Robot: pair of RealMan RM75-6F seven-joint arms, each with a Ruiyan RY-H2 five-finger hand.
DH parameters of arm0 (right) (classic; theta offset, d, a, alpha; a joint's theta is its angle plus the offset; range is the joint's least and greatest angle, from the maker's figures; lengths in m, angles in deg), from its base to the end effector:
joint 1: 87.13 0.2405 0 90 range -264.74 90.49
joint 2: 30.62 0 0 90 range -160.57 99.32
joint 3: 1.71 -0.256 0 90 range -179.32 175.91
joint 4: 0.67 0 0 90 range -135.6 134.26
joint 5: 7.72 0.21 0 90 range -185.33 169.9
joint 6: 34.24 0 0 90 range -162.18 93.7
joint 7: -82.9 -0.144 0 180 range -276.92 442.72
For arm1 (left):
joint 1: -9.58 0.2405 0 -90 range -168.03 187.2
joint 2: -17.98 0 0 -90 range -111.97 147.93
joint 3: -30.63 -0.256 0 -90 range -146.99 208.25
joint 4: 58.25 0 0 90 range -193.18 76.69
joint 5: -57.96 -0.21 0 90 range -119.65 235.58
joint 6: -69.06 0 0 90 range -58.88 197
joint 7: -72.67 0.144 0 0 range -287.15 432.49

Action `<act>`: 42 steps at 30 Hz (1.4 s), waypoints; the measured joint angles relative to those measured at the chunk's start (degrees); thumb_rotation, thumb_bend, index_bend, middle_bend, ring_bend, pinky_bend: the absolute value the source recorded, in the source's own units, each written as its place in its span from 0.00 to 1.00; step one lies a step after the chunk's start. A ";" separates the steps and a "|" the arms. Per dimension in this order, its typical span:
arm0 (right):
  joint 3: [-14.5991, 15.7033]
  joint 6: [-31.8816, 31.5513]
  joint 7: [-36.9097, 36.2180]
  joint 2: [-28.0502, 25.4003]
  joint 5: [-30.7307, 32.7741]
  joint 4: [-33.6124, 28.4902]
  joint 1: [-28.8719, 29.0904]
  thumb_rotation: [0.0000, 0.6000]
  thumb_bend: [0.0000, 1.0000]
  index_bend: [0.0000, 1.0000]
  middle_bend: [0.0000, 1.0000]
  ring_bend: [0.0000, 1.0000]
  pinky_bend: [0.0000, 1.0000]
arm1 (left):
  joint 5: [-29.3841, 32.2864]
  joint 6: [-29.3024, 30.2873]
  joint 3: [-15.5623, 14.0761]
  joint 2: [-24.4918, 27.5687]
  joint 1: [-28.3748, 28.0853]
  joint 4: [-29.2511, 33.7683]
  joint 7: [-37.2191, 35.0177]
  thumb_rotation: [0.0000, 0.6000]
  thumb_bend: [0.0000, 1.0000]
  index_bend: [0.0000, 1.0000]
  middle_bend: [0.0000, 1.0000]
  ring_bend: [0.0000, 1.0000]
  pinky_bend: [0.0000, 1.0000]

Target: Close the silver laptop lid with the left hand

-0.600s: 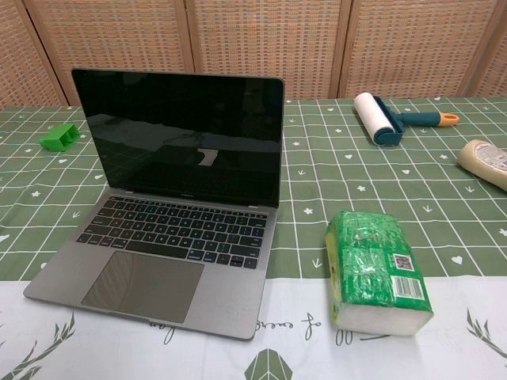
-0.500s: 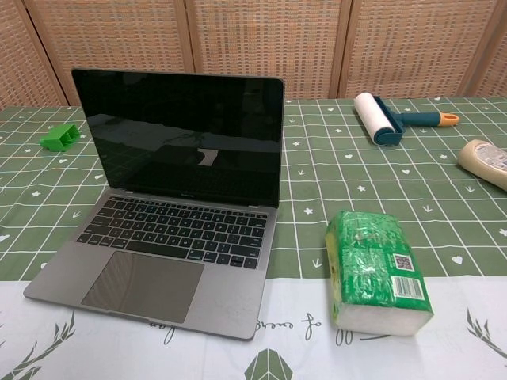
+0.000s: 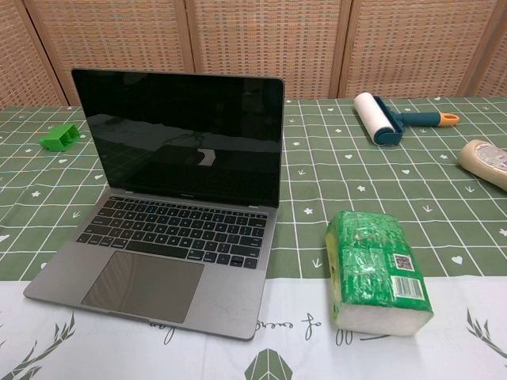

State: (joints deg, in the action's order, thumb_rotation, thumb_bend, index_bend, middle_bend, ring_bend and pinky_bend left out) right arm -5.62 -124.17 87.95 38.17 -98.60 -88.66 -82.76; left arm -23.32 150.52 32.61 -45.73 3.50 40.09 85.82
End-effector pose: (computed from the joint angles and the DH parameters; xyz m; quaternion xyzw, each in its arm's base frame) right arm -0.3028 -0.1816 0.1487 0.6091 -0.3175 0.4075 0.6018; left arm -0.3016 0.1817 0.1449 -0.6212 -0.3827 -0.3180 0.6054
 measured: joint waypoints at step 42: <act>-1.95 5.17 -11.65 -2.30 5.62 2.44 1.58 1.00 0.10 0.12 0.00 0.00 0.00 | 22.60 -24.38 18.64 0.32 -33.29 10.16 22.03 1.00 1.00 0.14 0.01 0.10 0.22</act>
State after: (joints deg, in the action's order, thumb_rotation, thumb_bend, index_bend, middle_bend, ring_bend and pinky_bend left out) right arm -7.57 -118.99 76.30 35.87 -92.98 -86.22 -81.18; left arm -0.73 126.14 51.25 -45.41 -29.80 50.25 107.85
